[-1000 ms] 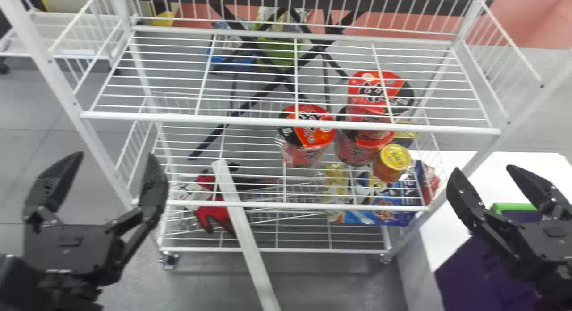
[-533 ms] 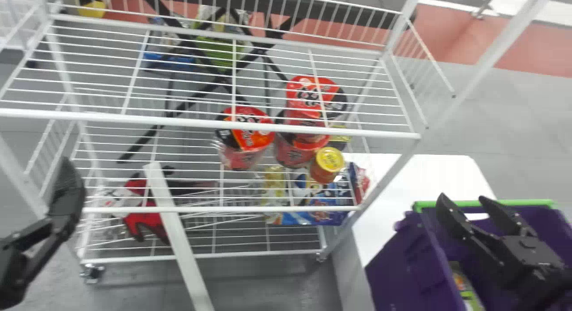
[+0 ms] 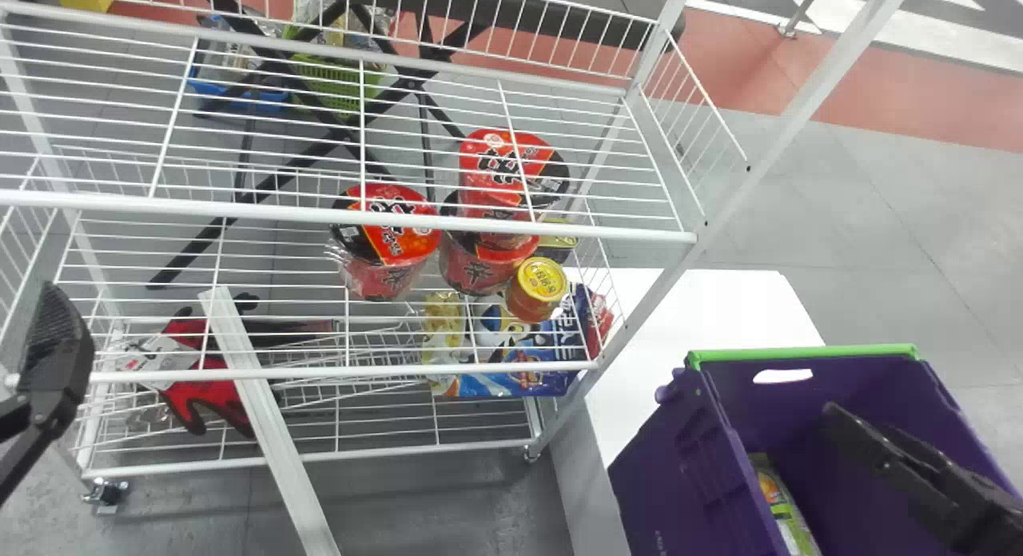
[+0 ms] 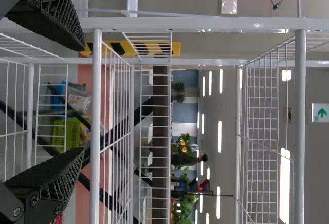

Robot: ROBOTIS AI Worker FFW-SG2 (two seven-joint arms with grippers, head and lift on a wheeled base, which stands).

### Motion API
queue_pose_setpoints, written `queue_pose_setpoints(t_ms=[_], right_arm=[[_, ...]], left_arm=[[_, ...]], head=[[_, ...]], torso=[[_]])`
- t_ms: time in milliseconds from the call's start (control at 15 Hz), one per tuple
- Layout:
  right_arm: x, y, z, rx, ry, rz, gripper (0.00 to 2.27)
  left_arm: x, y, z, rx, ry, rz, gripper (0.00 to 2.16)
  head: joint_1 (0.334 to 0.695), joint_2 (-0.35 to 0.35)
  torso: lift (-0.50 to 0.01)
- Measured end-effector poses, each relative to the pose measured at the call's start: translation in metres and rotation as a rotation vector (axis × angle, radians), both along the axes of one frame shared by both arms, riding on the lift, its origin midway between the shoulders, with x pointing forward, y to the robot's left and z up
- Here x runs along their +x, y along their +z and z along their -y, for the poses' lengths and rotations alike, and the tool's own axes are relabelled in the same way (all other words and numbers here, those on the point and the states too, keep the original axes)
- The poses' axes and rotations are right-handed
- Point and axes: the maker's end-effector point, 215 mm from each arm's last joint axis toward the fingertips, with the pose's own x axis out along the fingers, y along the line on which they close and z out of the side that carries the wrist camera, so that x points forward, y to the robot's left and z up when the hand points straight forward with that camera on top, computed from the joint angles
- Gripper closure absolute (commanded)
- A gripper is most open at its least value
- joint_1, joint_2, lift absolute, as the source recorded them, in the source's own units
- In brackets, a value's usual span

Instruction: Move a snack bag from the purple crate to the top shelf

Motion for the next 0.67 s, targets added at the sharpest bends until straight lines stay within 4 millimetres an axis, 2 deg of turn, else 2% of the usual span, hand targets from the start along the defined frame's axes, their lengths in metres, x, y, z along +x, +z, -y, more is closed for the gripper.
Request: queue_pose_setpoints(t_ms=[200,667], right_arm=[[-0.009,-0.017,0.015,-0.007,0.009,-0.121,0.19],[-0.005,-0.044,0.013,0.082,0.156,-0.392,0.19]], left_arm=[[-0.001,-0.003,0.003,0.006,-0.002,-0.009,0.13],[-0.006,-0.006,0.007,0.014,-0.002,-0.017,0.13]], head=[[0.695,-0.350],[0.695,-0.350]], torso=[[-0.457],[-0.457]])
